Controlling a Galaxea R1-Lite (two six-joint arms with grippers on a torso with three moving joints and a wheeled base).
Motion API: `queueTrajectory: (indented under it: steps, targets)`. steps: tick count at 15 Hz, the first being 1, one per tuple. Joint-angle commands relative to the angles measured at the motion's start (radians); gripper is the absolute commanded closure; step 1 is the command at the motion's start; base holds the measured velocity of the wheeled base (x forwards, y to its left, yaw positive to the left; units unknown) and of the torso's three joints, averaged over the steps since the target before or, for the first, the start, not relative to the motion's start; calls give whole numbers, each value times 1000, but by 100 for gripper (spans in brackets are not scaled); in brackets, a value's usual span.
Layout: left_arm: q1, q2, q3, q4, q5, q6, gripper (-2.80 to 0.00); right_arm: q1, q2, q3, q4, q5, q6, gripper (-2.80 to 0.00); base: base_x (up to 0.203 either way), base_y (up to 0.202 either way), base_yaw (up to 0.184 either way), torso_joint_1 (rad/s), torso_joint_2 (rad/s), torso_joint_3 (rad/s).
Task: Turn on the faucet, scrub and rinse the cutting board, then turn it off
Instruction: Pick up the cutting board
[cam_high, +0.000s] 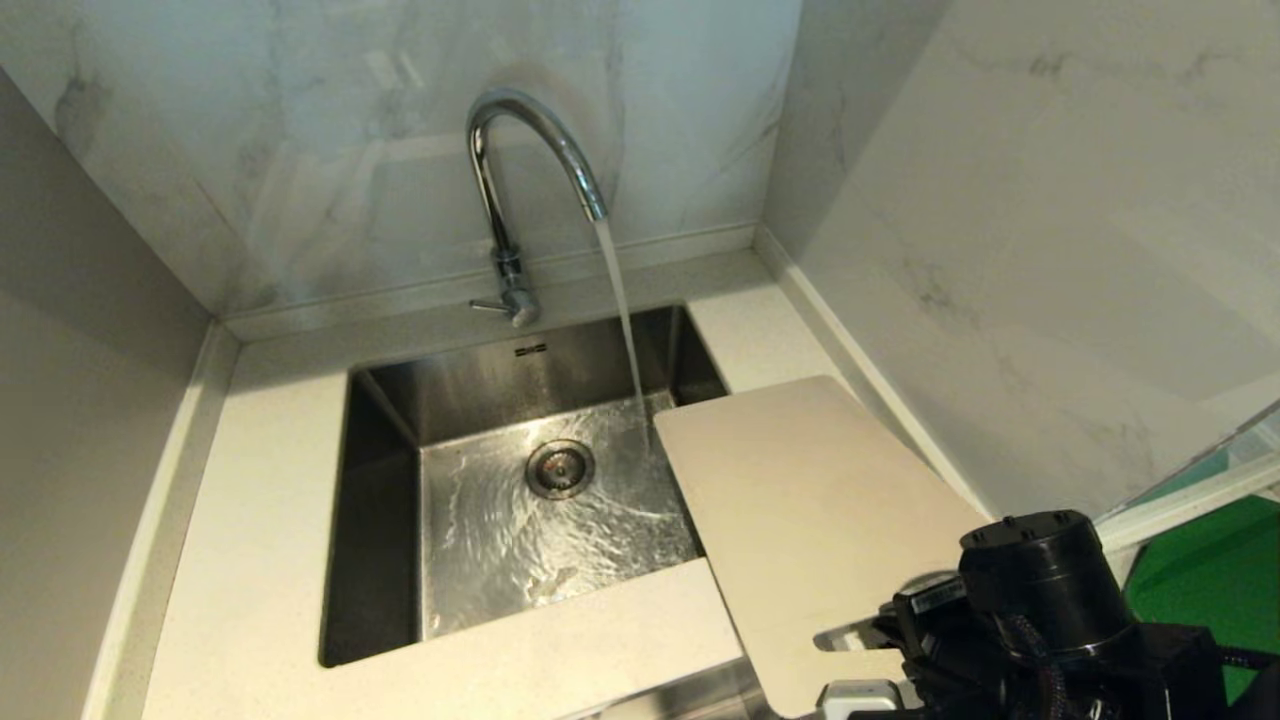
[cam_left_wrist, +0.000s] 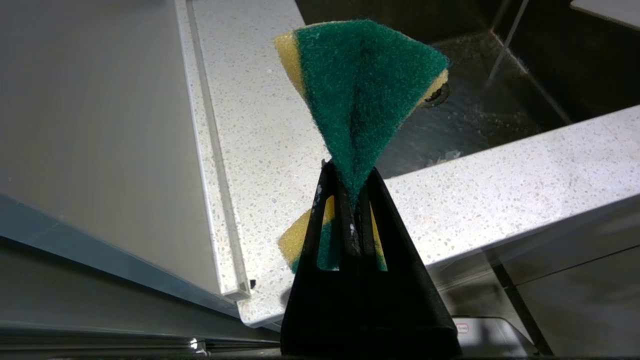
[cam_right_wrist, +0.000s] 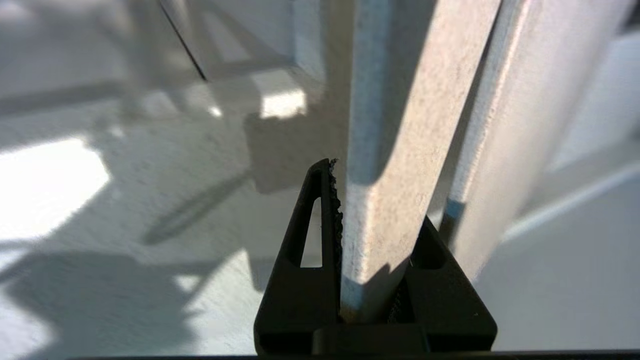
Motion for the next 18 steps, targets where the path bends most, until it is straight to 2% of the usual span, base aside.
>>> queueTrajectory:
  steps: [1, 6, 18]
  targets:
    - [-1, 0, 3, 0, 0, -1, 0, 0, -57, 10, 3, -33, -38, 0, 0, 0, 0, 0, 0, 0]
    - [0, 1, 3, 0, 0, -1, 0, -2, -79, 7, 1, -47, -114, 0, 0, 0, 0, 0, 0, 0]
    - [-1, 0, 3, 0, 0, -2, 0, -2, -156, 8, -4, -81, -159, 0, 0, 0, 0, 0, 0, 0]
